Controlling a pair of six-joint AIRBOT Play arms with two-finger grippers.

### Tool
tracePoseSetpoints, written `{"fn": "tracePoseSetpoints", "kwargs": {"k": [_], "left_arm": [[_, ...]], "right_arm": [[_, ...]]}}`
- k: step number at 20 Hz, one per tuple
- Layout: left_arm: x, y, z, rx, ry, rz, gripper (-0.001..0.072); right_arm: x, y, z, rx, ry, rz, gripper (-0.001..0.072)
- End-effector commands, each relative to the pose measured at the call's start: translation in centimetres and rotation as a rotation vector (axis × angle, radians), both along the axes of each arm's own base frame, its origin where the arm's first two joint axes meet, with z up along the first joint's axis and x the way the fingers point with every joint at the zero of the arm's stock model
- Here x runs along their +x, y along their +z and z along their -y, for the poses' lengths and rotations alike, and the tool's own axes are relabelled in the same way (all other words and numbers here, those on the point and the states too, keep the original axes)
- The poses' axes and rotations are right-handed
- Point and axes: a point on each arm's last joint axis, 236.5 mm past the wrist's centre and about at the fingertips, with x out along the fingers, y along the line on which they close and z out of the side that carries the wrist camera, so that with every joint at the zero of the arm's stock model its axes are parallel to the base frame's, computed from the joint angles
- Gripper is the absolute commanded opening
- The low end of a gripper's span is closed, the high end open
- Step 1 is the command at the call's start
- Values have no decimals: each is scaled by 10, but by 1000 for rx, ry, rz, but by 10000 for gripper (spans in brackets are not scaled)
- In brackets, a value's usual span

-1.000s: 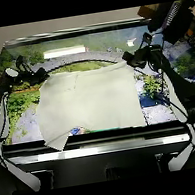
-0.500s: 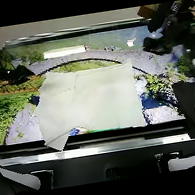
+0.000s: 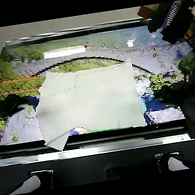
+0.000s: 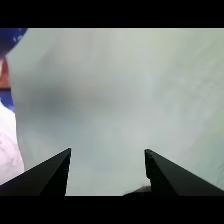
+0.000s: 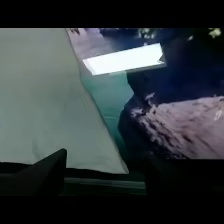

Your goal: Fold the clothes and pants, and hang the long-sleeved shirts on hangers.

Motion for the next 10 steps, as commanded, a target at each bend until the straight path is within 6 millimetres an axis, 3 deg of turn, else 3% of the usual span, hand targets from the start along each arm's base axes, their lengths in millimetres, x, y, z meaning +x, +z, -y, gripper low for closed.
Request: {"fn": "tracePoseSetpoints", "kwargs": {"k": [1,5,10], "left_arm": [[-62,-24,9,-9,85,-26,532],[-89,-30,8,-12,158,-26,532],[-89,-29,7,-28,187,-29,532]], "right_arm": [[-61,-40,-45,141,27,-155,544],[-65,-55,-48,131,39,-136,544],[-76,-70,-55,155,45,-165,544]]}}
